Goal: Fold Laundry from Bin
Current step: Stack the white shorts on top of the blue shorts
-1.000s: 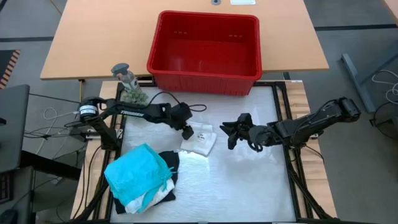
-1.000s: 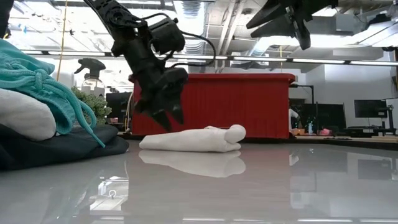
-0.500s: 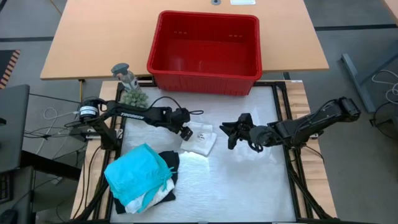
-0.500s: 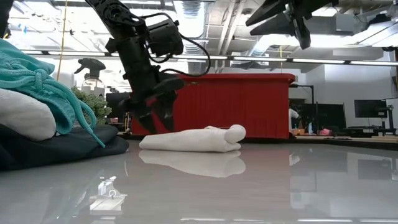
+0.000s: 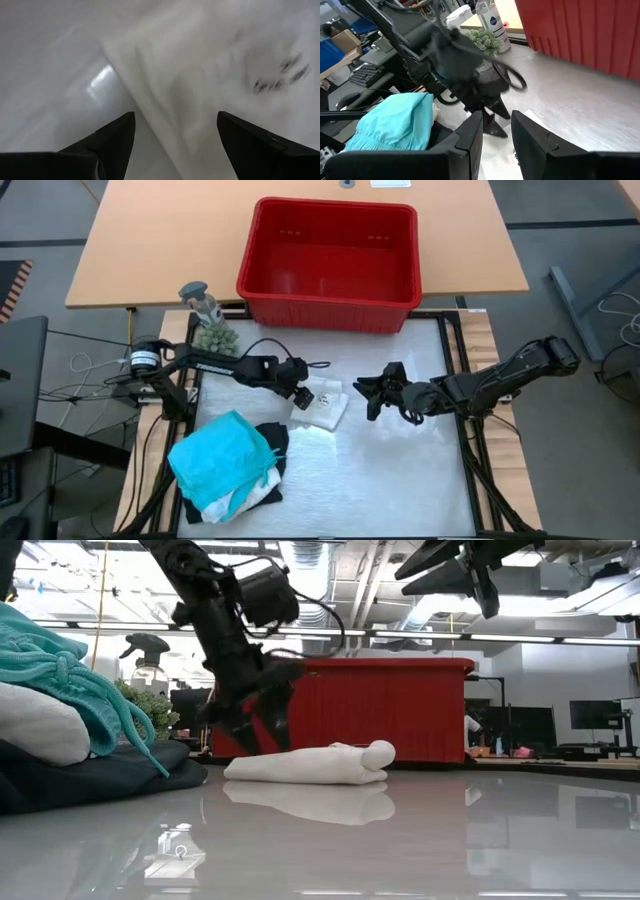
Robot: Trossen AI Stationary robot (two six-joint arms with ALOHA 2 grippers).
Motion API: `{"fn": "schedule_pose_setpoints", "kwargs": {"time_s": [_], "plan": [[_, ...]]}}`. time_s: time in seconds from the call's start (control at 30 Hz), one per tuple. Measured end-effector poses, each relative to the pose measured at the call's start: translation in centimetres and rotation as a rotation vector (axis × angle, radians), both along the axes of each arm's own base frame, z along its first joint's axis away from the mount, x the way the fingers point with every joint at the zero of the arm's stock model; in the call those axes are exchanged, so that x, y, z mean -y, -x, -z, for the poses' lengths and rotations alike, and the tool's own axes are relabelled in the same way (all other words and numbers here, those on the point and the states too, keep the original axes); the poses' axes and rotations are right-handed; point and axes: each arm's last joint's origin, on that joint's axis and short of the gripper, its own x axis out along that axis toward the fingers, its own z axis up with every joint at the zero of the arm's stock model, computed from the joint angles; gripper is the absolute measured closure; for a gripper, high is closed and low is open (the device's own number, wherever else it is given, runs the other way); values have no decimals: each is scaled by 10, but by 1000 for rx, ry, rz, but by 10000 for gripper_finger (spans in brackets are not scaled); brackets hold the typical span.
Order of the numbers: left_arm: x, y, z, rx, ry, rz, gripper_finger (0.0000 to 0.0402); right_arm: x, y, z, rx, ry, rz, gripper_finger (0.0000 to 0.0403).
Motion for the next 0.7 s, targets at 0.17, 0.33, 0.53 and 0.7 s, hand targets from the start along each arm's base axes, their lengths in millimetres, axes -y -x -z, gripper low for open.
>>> {"fn": "schedule_pose_setpoints", "kwargs": {"time_s": [0.17, 0.33, 0.53, 0.7], "plan": [[1, -6, 18, -33, 63, 14, 132, -1, 0, 0, -3, -10, -24, 275], [1, -6, 20, -37, 80, 15, 143, -2, 0, 0, -2, -14, -32, 275], [1, -7, 25, -49, 78, 37, 254, -2, 0, 0, -2, -14, -31, 275], [1, -12, 26, -5, 71, 117, 378, -2, 0, 0, 0, -16, -30, 275]]}}
